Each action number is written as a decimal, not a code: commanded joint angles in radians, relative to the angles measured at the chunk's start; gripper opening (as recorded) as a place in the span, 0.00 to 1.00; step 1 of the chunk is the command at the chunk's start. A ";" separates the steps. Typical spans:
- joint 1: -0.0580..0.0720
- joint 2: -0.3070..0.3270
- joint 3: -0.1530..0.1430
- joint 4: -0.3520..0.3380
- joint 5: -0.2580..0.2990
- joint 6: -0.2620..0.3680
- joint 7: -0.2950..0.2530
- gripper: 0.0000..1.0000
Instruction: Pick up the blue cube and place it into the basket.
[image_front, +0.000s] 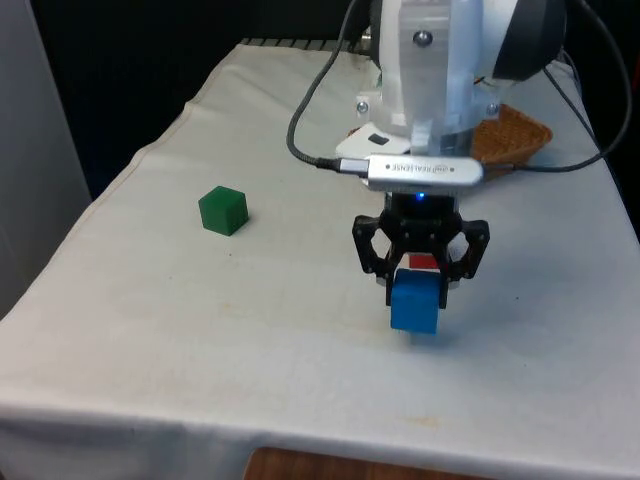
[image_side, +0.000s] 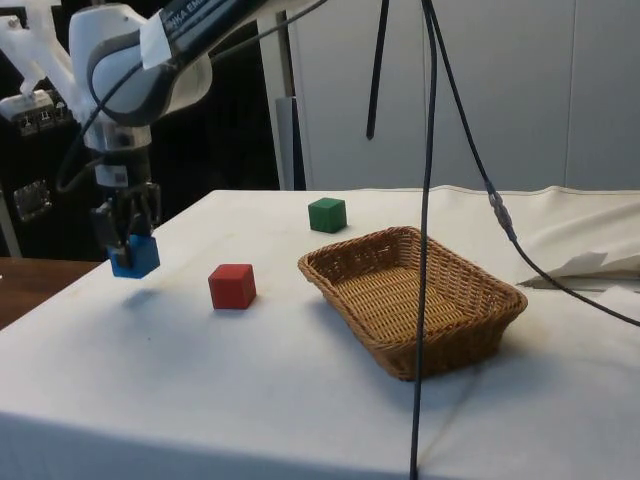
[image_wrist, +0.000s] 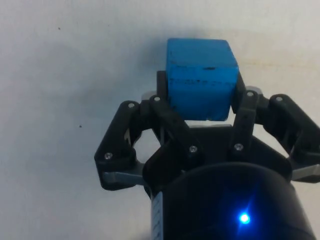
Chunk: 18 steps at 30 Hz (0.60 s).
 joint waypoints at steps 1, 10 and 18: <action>0.000 -0.007 0.000 -0.005 0.000 0.000 0.000 0.05; 0.002 -0.095 -0.001 -0.091 -0.002 0.014 0.004 0.05; 0.001 -0.160 -0.001 -0.160 -0.002 0.016 0.002 0.05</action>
